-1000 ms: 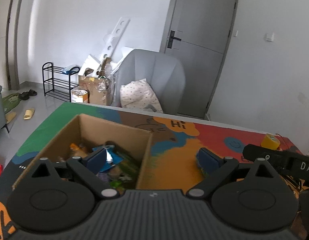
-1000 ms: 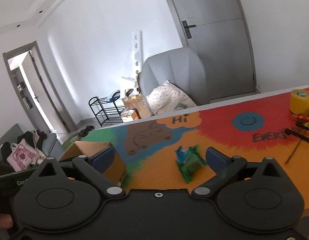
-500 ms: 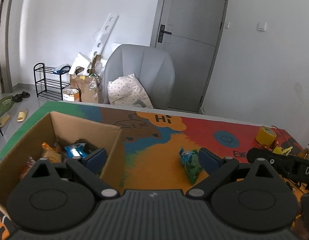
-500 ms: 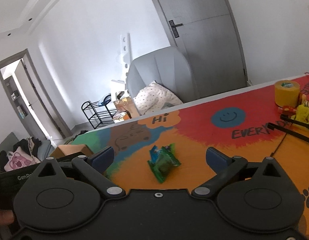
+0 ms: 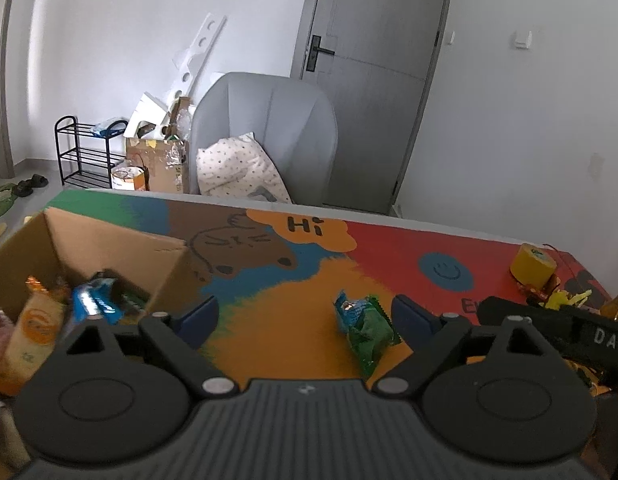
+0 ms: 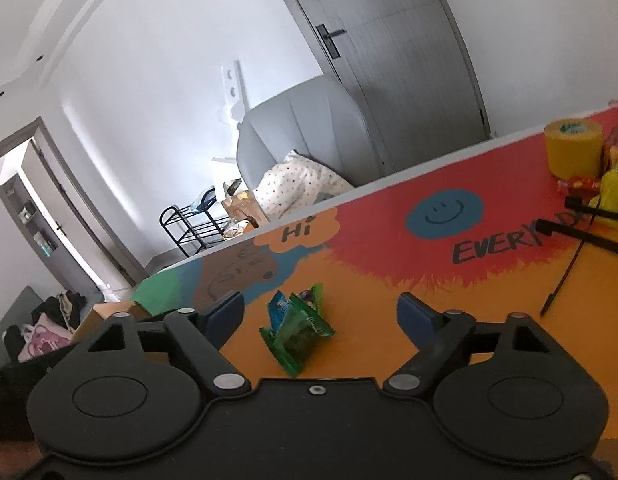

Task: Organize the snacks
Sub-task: 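Grasp the green snack pack with the right tool while the left tool grasps a blue pack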

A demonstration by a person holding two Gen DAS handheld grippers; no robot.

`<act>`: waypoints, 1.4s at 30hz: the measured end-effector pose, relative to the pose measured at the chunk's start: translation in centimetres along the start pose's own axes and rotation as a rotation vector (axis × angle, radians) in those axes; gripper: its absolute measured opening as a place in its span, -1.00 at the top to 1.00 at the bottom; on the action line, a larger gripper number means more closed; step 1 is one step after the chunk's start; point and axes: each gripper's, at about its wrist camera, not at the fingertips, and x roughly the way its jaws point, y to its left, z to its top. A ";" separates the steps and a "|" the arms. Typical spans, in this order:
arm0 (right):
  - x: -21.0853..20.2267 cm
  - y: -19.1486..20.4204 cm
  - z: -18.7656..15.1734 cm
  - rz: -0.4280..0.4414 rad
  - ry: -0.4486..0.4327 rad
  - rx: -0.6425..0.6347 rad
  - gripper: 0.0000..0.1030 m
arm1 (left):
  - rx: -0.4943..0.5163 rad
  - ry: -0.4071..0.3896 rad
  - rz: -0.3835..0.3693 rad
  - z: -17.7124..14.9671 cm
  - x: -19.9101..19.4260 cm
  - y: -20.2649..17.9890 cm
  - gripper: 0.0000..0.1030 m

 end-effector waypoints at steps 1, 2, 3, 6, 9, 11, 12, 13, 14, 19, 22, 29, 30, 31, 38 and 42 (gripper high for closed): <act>0.4 -0.1 0.0 0.001 0.006 0.008 -0.57 | -0.001 0.006 -0.004 0.0 0.5 -0.1 -0.67; 0.8 -0.2 -0.1 0.003 0.014 0.013 -0.55 | 0.000 0.012 -0.005 -0.1 0.9 -0.3 -0.61; 1.3 -0.1 -0.2 0.004 0.022 0.014 -0.54 | 0.002 0.014 -0.001 -0.1 1.3 -0.4 -0.59; 2.6 0.4 -0.3 0.004 0.043 0.002 -0.47 | 0.007 0.012 0.017 -0.3 2.3 -0.5 -0.36; 3.8 1.0 -0.5 0.007 0.056 -0.011 -0.47 | 0.012 0.027 0.024 -0.5 3.7 -0.5 -0.19; 4.5 1.2 -0.6 0.001 0.062 -0.018 -0.47 | 0.005 0.033 0.027 -0.7 4.4 -0.3 -0.16; 4.9 1.1 -0.6 -0.001 0.066 -0.017 -0.47 | 0.004 0.034 0.027 -0.7 4.7 -0.1 -0.16; 5.3 1.1 -0.7 -0.002 0.071 -0.015 -0.47 | 0.000 0.034 0.029 -0.8 4.9 0.0 -0.16; 5.6 1.1 -0.8 -0.005 0.076 -0.014 -0.47 | -0.008 0.034 0.034 -0.8 5.1 0.2 -0.16; 6.8 1.2 -1.1 -0.012 0.087 -0.004 -0.46 | -0.047 0.032 0.045 -0.9 5.6 1.1 -0.10; 7.2 1.2 -1.1 -0.016 0.089 -0.004 -0.46 | -0.060 0.030 0.046 -0.8 5.6 1.4 -0.03; 8.2 1.9 -1.6 -0.031 0.120 -0.056 -0.31 | -0.121 -0.003 0.030 -0.8 4.5 2.0 0.02; 8.4 2.1 -1.7 -0.036 0.128 -0.070 -0.26 | -0.124 -0.006 0.029 -0.7 4.4 2.0 0.02; 8.6 2.1 -1.8 -0.044 0.143 -0.077 -0.08 | -0.126 -0.006 0.029 -0.7 4.4 2.0 0.02; 7.5 1.3 -1.7 -0.089 0.137 -0.076 0.15 | -0.123 0.022 0.029 -0.5 5.3 1.8 0.02; 6.8 0.3 -1.7 -0.105 0.119 -0.067 0.14 | -0.105 0.034 0.022 -0.5 6.0 1.2 0.01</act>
